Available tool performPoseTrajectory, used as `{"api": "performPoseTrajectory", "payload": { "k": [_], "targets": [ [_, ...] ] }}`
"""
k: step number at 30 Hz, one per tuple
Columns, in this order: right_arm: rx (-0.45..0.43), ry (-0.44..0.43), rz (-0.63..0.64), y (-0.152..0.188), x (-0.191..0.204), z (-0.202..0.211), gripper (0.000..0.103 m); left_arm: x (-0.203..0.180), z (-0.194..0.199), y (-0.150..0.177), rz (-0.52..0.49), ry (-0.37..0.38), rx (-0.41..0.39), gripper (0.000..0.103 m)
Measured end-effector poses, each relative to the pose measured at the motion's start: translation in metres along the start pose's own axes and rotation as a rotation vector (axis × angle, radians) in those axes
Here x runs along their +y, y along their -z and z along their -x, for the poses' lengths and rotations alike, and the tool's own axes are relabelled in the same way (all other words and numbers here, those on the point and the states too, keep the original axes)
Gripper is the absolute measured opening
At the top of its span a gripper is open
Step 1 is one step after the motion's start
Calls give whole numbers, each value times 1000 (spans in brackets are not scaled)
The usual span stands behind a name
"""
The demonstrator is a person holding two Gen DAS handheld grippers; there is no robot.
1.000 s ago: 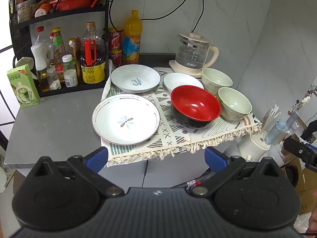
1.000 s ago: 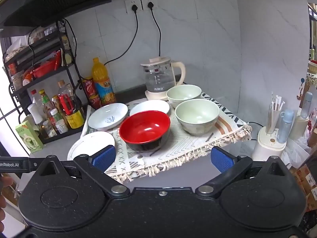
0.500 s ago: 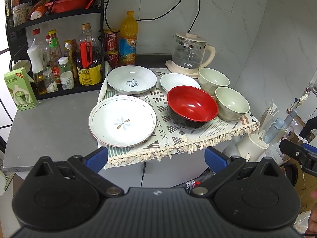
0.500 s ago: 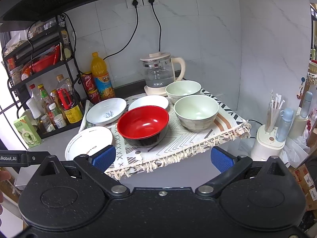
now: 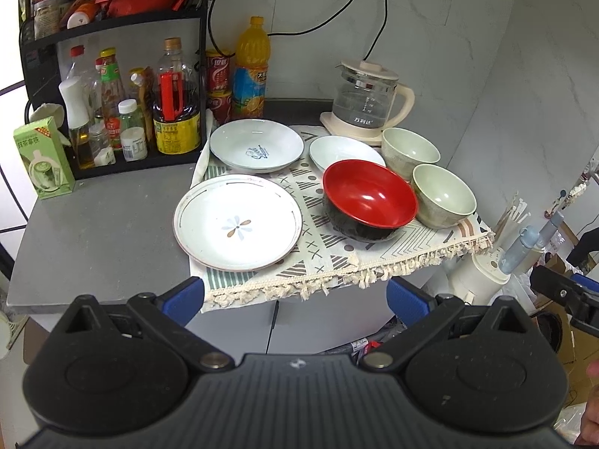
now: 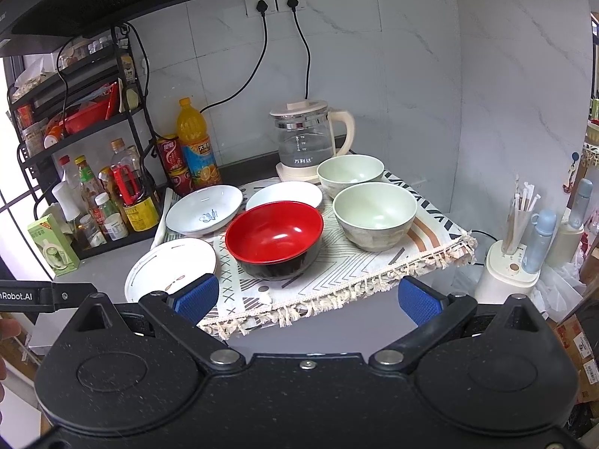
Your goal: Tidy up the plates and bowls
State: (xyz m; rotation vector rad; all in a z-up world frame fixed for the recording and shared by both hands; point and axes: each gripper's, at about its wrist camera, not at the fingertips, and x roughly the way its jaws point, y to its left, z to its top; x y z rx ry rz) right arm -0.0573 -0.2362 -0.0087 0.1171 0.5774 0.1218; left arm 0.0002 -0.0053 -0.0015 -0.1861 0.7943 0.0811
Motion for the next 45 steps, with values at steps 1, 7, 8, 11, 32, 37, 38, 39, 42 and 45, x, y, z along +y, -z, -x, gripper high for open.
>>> {"api": "performPoseTrajectory", "payload": {
  "k": [1, 7, 8, 11, 32, 37, 38, 39, 42, 45],
  "targets": [
    [2, 0, -1, 0, 0, 0, 103, 0, 0, 0, 0, -2, 1, 102],
    [7, 5, 4, 0, 0, 0, 103, 0, -2, 0, 9, -11, 5, 102],
    [9, 7, 7, 0, 0, 0, 103, 0, -2, 1, 9, -12, 5, 102],
    [16, 8, 15, 1, -1, -1, 103, -1, -3, 0, 5, -15, 8, 102],
    [29, 17, 31, -1, -3, -8, 103, -9, -14, -7, 11, -18, 10, 102],
    [30, 12, 32, -2, -5, -10, 103, -10, -19, -8, 7, -19, 9, 102],
    [30, 11, 33, -2, -5, -11, 103, -10, -20, -8, 7, -20, 11, 102],
    [31, 9, 33, -2, -6, -12, 103, -10, -21, -9, 6, -18, 9, 102],
    [42, 2, 24, -3, -7, -15, 103, -11, -27, -12, 10, -23, 15, 102],
    [46, -2, 28, -4, -7, -21, 103, -13, -36, -16, 9, -23, 26, 102]
  ]
}}
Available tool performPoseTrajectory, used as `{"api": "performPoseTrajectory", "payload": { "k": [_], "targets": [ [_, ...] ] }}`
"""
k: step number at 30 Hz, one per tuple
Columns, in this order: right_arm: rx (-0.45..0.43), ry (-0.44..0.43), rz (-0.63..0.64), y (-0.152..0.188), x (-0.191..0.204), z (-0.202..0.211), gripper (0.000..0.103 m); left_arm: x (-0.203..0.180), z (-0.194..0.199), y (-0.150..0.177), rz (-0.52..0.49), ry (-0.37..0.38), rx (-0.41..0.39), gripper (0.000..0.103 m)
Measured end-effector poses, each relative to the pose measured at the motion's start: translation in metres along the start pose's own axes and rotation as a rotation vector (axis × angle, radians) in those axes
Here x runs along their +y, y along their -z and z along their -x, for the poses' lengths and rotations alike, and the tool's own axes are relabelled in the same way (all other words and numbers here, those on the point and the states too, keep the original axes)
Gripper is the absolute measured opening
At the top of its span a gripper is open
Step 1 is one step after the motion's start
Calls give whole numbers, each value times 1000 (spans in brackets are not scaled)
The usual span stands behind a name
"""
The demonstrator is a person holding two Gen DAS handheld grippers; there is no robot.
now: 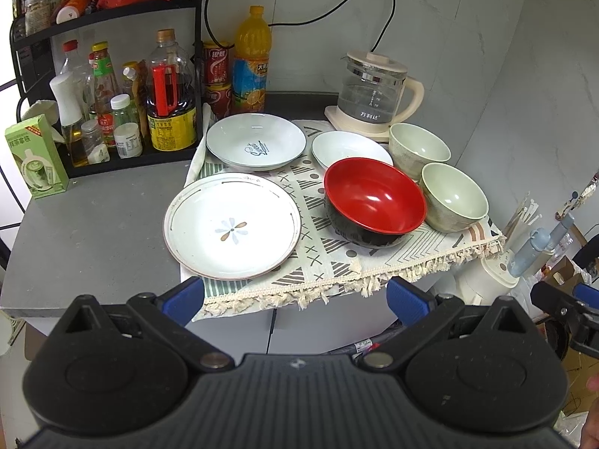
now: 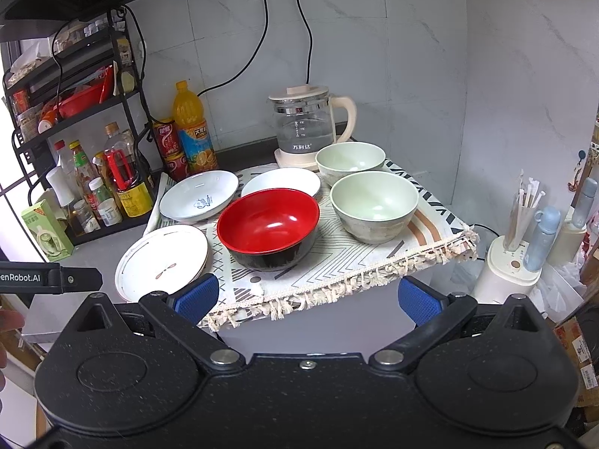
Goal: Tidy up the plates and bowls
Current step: 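Move both grippers toward the large pale green bowl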
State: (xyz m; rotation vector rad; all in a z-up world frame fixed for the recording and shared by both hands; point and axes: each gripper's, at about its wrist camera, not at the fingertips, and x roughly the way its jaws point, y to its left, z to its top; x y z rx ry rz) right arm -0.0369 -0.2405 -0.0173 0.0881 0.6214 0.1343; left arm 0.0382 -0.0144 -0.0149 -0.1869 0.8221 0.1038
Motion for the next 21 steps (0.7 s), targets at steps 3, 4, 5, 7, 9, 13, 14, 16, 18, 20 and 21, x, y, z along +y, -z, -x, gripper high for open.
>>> {"api": "performPoseTrajectory", "payload": {
  "k": [3, 4, 5, 7, 9, 13, 14, 16, 18, 20, 21],
  "targets": [
    [9, 1, -7, -4, -1, -9, 103, -3, -12, -7, -4, -7, 8, 102],
    [13, 3, -10, -5, -2, -13, 103, -4, -17, -10, -3, -16, 11, 102],
    [16, 4, -13, -7, -2, -16, 103, -5, -22, -14, -1, -21, 17, 102],
    [21, 4, -16, -11, -4, -24, 103, -7, -33, -20, 2, -16, 26, 102],
    [29, 6, -17, -16, -8, -32, 103, -11, -44, -28, -4, -20, 39, 102],
    [44, 16, -28, -24, -16, -50, 103, -16, -63, -44, 1, -5, 50, 102],
    [49, 15, -36, -26, -19, -55, 103, -17, -68, -48, 4, 2, 51, 102],
    [52, 19, -52, -31, -24, -64, 103, -22, -80, -57, 0, -2, 60, 102],
    [55, 28, -56, -36, -27, -73, 103, -27, -91, -67, -4, -6, 67, 102],
    [56, 26, -60, -42, -31, -82, 103, -31, -101, -75, 1, -1, 70, 102],
    [59, 25, -63, -45, -33, -87, 103, -33, -105, -80, 1, 1, 73, 102]
  ]
}}
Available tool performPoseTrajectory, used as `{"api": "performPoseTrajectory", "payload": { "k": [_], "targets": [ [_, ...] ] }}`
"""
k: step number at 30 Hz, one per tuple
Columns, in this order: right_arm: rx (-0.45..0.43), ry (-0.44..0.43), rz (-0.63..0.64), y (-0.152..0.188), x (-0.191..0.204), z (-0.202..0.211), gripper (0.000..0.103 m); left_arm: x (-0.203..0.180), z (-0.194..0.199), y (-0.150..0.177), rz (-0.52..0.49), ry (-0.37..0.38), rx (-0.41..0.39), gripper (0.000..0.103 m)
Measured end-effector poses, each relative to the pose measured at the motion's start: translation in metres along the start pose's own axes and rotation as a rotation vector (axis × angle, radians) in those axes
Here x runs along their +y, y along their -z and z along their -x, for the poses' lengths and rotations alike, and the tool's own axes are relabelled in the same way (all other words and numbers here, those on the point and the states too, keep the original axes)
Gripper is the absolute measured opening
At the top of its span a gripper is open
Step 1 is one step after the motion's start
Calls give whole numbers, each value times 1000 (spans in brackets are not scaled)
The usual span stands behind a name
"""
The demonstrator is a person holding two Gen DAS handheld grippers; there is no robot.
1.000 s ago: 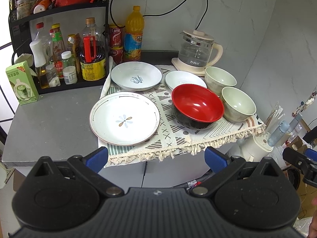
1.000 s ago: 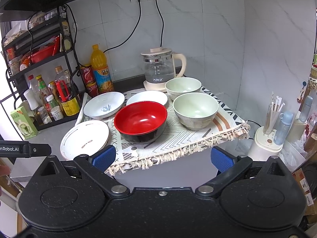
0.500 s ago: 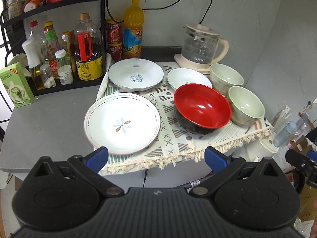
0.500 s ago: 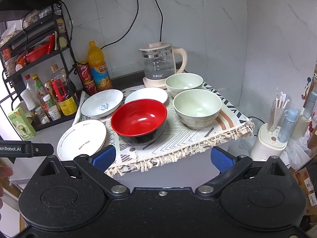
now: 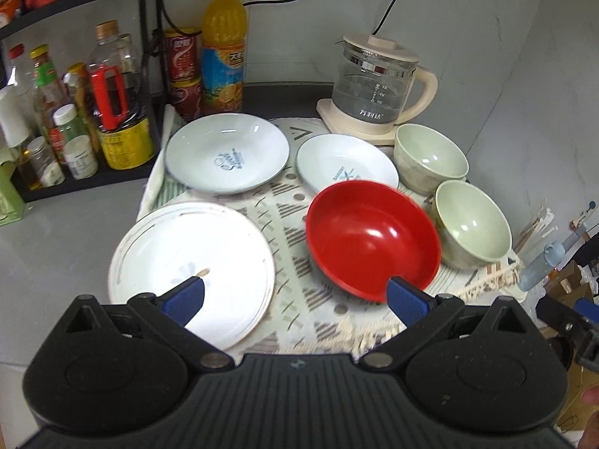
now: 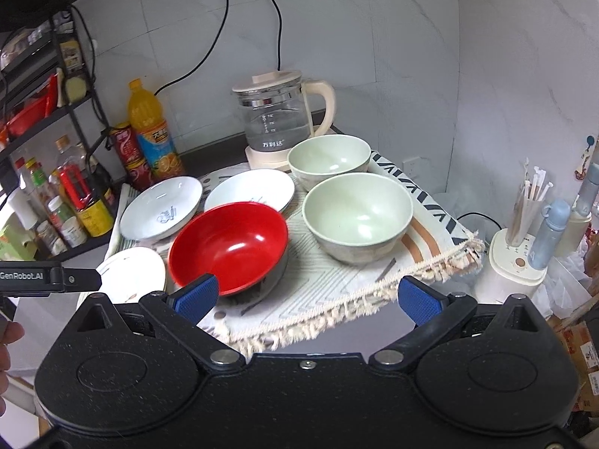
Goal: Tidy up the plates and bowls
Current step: 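Move both grippers toward the large pale green bowl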
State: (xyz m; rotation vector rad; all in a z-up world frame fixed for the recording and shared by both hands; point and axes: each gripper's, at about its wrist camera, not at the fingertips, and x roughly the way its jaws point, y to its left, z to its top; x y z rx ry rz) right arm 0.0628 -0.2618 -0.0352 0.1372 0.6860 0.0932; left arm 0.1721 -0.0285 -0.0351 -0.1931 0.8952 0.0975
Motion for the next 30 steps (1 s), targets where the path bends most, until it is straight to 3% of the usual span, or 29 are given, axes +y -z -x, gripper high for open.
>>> {"api": "performPoseTrajectory", "payload": {
  "k": [6, 17, 30],
  "targets": [
    [14, -24, -29, -23, -10, -29, 103, -16, -25, -28, -38, 13, 16, 102],
    [58, 9, -66, -58, -27, -78, 103, -42, -77, -75, -84, 45, 73, 102],
    [105, 117, -120, -82, -52, -125, 100, -87, -133, -115, -193, 122, 104, 102]
  ]
}}
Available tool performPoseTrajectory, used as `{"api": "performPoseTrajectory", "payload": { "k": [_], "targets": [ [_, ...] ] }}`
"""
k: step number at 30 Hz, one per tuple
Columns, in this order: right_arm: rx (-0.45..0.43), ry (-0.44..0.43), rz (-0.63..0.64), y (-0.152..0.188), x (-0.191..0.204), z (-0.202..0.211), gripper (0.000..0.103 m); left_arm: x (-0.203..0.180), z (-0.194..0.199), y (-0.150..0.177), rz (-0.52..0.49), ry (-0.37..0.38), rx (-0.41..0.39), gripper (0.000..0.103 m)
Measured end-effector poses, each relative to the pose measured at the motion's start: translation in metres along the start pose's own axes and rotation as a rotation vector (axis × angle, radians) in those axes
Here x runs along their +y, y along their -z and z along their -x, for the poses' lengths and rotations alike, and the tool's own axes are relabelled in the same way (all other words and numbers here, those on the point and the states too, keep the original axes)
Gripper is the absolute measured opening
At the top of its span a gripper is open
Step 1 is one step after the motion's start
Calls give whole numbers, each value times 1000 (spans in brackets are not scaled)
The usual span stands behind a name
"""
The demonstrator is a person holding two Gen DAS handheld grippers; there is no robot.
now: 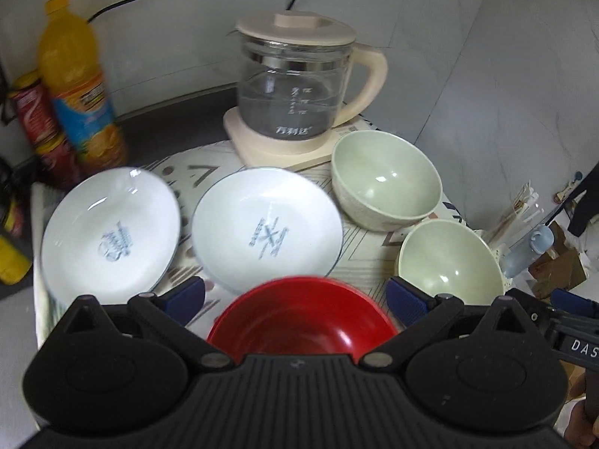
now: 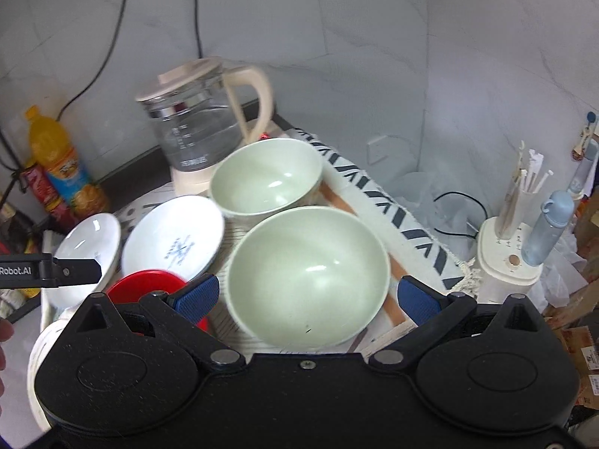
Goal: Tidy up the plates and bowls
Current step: 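Move both grippers toward the large pale green bowl, then close both grippers on the rim of the large pale green bowl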
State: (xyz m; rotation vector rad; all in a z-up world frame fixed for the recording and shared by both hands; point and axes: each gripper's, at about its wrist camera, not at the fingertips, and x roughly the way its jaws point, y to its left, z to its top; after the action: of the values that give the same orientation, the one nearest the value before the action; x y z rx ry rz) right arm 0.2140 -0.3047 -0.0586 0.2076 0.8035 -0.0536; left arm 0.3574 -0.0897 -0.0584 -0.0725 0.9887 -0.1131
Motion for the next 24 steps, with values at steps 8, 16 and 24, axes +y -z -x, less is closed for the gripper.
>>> {"api": "performPoseTrajectory", "payload": {
  "k": [8, 16, 24],
  "targets": [
    [17, 74, -92, -4, -20, -17, 92, -19, -32, -17, -65, 65, 40, 100],
    [49, 110, -183, -2, -45, -33, 78, -49, -51, -31, -111, 137, 55, 97],
    [82, 90, -225, -3, -63, -51, 56, -73, -81, -35, -105, 174, 125, 71]
  ]
}}
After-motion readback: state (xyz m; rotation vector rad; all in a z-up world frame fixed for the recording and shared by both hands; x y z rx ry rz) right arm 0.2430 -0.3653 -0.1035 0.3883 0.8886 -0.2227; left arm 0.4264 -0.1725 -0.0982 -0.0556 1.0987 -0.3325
